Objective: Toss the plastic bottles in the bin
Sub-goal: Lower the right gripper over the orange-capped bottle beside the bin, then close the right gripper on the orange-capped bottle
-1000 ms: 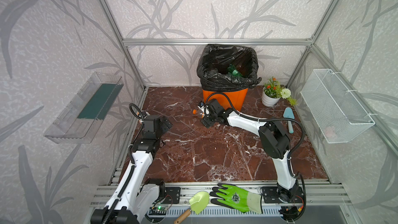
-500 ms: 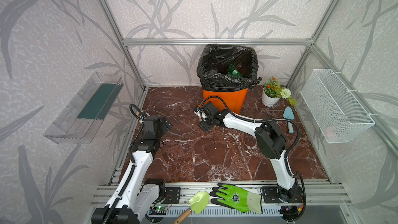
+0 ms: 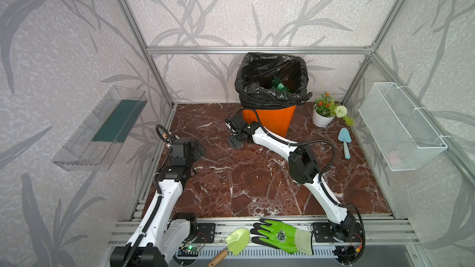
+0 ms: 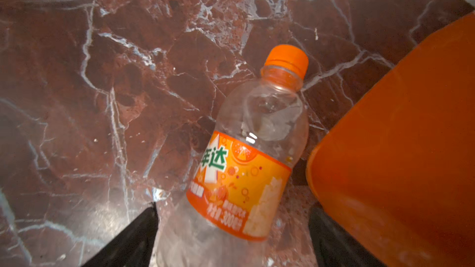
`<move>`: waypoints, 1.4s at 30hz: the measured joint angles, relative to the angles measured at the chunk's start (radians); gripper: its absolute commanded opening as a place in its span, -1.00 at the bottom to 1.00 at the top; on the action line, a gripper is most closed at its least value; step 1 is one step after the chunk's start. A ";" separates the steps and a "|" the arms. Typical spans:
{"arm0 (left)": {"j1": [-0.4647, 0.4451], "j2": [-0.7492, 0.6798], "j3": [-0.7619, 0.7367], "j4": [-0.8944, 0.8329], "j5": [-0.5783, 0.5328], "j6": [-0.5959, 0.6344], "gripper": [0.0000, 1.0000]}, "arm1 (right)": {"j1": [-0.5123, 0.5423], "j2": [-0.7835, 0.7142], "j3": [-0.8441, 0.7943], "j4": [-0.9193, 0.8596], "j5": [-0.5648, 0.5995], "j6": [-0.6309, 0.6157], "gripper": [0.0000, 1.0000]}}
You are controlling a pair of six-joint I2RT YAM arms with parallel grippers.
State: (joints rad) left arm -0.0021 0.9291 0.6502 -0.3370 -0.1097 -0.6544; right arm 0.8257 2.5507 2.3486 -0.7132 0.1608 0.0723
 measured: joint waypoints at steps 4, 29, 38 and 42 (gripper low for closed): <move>0.005 -0.003 0.000 0.000 0.000 0.008 0.98 | 0.002 0.135 0.216 -0.141 -0.012 0.035 0.50; 0.024 -0.006 -0.031 0.003 0.018 -0.002 0.98 | 0.010 -0.618 -0.979 -0.021 -0.143 0.004 0.59; 0.024 -0.006 -0.031 0.008 0.029 -0.005 0.98 | 0.013 -0.599 -0.972 -0.063 -0.127 -0.003 0.65; 0.024 -0.009 -0.031 0.008 0.029 -0.008 0.98 | 0.014 -0.550 -0.890 -0.099 -0.105 -0.020 0.38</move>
State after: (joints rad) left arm 0.0223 0.9203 0.6197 -0.3294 -0.0803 -0.6621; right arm 0.8394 2.0010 1.4586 -0.8120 0.0563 0.0521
